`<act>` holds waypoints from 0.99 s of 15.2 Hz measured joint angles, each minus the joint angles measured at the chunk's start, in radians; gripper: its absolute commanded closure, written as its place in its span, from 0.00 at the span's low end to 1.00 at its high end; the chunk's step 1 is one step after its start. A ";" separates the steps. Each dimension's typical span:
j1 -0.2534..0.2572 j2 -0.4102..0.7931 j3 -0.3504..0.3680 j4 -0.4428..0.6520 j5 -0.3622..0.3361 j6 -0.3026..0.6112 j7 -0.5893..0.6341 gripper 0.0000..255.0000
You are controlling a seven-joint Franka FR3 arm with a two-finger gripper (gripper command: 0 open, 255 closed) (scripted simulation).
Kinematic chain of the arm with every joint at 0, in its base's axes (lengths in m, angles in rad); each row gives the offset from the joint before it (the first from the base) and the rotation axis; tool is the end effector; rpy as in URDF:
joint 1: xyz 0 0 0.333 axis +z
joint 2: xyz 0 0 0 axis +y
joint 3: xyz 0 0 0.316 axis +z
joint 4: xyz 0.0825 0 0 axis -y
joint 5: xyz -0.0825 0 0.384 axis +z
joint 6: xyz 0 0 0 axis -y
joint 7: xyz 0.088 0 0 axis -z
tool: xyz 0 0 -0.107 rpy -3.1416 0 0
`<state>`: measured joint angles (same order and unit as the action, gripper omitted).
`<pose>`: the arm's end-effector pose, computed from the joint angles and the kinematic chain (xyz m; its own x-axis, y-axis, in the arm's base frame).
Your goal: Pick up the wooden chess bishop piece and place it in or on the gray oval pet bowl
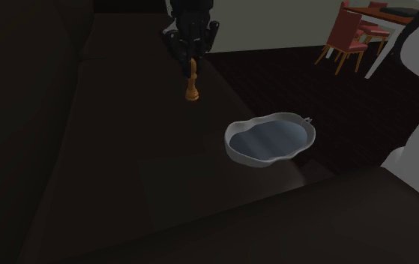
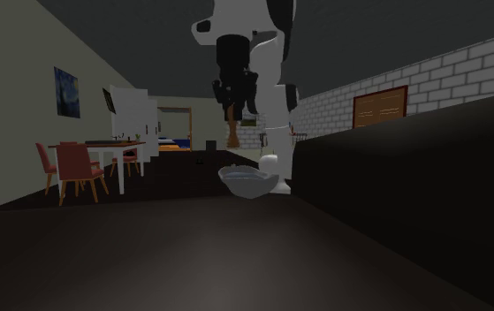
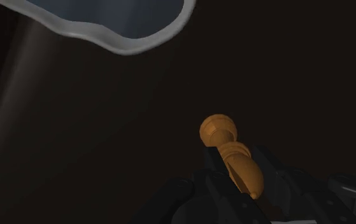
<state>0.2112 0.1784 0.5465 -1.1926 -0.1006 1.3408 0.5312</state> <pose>0.4500 0.3574 0.6895 0.9807 0.1957 -0.0020 0.1957 -0.9806 0.0078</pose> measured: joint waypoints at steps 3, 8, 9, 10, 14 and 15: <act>-0.069 -0.162 -0.028 -0.176 0.085 0.037 -0.070 1.00; -0.115 -0.386 -0.099 -0.391 0.183 0.050 -0.177 1.00; -0.120 -0.435 -0.121 -0.431 0.199 0.044 -0.203 1.00; -0.124 -0.471 -0.140 -0.464 0.209 0.042 -0.228 1.00; -0.127 -0.614 -0.210 -0.579 0.236 0.014 -0.306 1.00; -0.128 -0.649 -0.231 -0.603 0.237 0.002 -0.328 1.00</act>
<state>0.0834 -0.4709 0.3153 -1.7952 0.1364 1.3424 0.2027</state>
